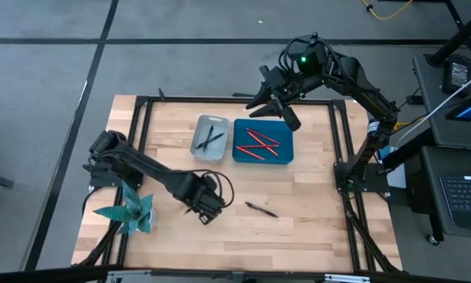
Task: Sort pens & pencils
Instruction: Put the black pen into the gray bin
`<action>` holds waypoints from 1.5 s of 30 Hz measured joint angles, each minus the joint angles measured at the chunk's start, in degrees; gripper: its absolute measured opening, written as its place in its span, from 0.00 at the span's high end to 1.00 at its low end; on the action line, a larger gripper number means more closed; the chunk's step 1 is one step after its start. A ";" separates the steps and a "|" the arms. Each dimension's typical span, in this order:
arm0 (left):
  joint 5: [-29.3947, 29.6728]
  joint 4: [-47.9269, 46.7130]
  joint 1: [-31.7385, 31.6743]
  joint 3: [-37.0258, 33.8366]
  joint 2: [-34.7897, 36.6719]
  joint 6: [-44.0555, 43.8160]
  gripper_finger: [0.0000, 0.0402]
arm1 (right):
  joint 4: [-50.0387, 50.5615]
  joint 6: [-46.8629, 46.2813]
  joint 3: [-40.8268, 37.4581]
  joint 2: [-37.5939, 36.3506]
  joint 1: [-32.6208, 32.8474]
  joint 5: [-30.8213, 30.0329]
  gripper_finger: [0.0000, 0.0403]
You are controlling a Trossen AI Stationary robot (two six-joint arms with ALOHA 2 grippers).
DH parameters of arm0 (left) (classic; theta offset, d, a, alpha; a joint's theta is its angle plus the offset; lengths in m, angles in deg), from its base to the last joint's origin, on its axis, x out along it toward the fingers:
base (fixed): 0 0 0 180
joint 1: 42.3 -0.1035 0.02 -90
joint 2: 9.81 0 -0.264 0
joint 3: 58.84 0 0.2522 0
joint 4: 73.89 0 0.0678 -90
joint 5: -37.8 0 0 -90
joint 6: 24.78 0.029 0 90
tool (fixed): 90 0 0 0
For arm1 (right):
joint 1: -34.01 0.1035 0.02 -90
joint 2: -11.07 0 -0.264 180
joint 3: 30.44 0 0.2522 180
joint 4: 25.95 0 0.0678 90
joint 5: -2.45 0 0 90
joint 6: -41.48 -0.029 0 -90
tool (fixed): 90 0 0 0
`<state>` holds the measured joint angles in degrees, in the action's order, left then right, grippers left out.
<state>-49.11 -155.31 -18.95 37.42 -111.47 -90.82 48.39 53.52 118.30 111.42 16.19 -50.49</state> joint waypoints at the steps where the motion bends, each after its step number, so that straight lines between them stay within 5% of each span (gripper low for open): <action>1: 0.89 -1.37 0.00 1.73 0.02 -0.40 0.95 | 0.00 0.01 0.00 0.00 0.00 0.00 0.69; 8: 7.89 -12.38 -3.79 6.06 0.07 -3.96 0.95 | 0.02 0.07 0.00 0.00 0.00 0.00 0.69; 14: 11.67 -12.44 -17.28 6.06 0.07 1.72 0.95 | 0.64 0.02 0.00 0.00 0.00 0.00 0.69; 26: 4.24 -1.85 -40.90 6.08 0.07 11.11 0.95 | 2.41 1.10 0.00 0.00 0.00 0.02 0.69; 35: 3.38 -2.34 -45.22 6.08 0.04 9.79 0.95 | 4.00 3.45 0.00 0.02 -0.07 0.00 0.69; 45: 2.48 1.04 -47.62 6.11 -7.54 11.32 0.95 | 6.16 3.45 0.02 0.02 -0.02 0.02 0.69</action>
<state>-46.63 -154.27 -66.57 43.53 -119.01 -79.50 54.55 56.97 118.32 111.44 16.17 -50.47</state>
